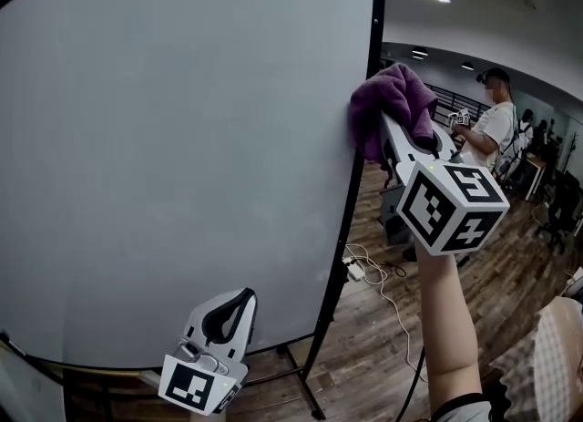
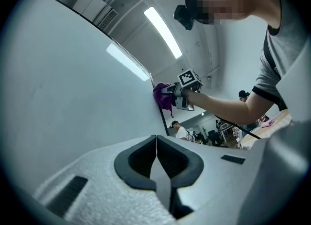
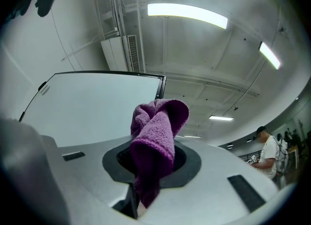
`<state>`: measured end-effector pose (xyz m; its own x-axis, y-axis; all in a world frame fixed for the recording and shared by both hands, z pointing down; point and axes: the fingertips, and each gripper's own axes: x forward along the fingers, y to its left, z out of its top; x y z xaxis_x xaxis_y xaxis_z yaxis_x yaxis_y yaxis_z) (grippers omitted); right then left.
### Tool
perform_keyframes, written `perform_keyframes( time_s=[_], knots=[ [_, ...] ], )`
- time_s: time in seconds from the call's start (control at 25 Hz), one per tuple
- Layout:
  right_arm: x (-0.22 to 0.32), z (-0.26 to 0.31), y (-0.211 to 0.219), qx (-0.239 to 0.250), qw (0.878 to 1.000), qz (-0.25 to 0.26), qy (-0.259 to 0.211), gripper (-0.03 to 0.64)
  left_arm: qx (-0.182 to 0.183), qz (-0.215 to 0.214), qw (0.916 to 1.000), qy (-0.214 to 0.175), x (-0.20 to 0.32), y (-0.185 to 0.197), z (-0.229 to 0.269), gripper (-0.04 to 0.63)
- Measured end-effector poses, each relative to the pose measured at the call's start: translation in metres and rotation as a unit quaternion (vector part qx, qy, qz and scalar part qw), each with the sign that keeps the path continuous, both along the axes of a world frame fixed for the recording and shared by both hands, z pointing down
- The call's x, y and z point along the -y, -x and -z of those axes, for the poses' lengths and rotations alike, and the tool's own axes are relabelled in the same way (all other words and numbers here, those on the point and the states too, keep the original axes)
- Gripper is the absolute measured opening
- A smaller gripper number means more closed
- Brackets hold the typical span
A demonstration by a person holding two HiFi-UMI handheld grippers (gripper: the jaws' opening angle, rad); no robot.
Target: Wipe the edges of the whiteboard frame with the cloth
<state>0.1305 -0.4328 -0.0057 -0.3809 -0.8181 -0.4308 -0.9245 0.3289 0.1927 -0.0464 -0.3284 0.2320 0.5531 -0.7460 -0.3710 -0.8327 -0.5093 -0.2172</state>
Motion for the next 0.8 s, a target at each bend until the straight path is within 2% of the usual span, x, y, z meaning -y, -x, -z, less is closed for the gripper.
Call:
perform_keyframes(
  time_s=[0.36, 0.8],
  knots=[
    [0.022, 0.007, 0.005, 0.000, 1.000, -0.002, -0.001, 0.064, 0.001, 0.009, 1.0000, 0.002, 0.011, 0.006, 0.003, 0.021],
    [0.022, -0.002, 0.010, -0.009, 1.000, -0.007, -0.002, 0.060, -0.005, 0.006, 1.0000, 0.004, 0.016, 0.010, 0.001, 0.021]
  ],
)
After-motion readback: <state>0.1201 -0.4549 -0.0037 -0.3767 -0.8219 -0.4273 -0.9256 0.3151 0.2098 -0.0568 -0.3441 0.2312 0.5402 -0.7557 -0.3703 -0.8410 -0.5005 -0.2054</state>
